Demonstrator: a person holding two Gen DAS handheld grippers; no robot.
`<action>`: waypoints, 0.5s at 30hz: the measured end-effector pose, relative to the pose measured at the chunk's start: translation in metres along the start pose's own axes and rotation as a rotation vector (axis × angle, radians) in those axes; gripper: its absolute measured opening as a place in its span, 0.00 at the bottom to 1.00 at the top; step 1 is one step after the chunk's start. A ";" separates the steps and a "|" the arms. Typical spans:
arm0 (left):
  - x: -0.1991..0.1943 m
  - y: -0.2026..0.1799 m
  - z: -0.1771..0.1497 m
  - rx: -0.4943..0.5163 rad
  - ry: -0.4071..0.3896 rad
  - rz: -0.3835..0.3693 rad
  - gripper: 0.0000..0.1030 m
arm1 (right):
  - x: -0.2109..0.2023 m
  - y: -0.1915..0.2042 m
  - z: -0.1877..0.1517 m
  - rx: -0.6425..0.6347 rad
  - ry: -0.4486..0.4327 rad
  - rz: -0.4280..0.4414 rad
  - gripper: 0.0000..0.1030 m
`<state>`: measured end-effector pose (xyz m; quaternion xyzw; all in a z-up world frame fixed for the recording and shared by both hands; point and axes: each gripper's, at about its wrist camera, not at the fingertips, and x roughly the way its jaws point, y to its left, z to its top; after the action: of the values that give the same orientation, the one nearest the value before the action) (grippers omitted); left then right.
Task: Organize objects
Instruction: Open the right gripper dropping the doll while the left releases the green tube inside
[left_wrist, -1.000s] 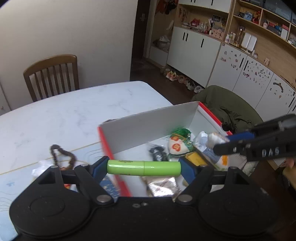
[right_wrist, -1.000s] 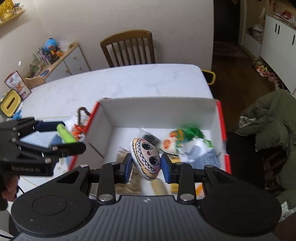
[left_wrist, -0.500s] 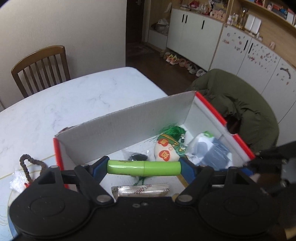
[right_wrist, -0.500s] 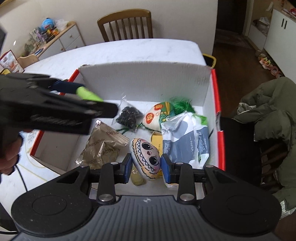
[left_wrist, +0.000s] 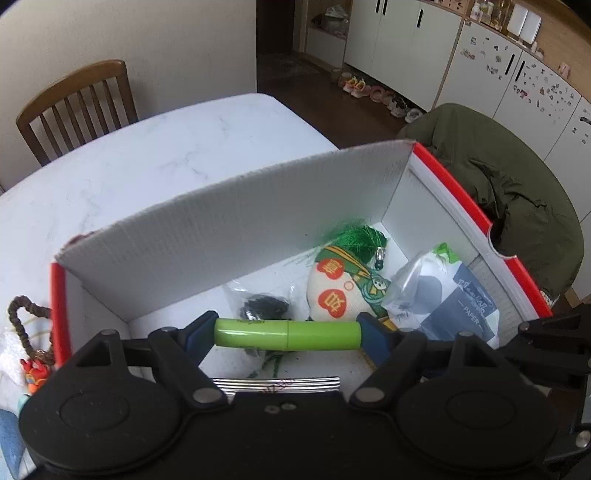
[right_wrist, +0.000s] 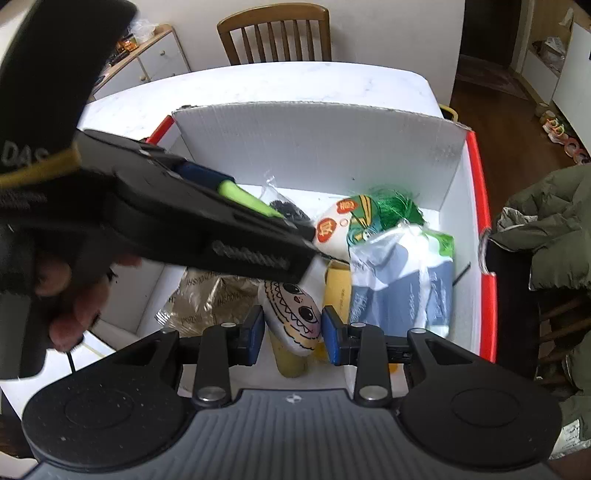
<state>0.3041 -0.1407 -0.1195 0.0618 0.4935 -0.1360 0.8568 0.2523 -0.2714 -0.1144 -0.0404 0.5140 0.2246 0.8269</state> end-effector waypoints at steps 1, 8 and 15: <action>0.002 -0.001 0.000 0.001 0.005 -0.001 0.77 | 0.001 0.000 0.000 -0.001 0.002 0.008 0.32; 0.017 0.002 0.003 -0.027 0.074 -0.021 0.77 | 0.011 0.002 -0.003 -0.009 0.028 0.013 0.32; 0.028 0.003 0.003 -0.036 0.138 -0.033 0.77 | 0.015 -0.001 -0.003 0.009 0.037 0.029 0.33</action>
<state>0.3209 -0.1429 -0.1418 0.0477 0.5545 -0.1366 0.8195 0.2553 -0.2681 -0.1289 -0.0333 0.5308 0.2333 0.8141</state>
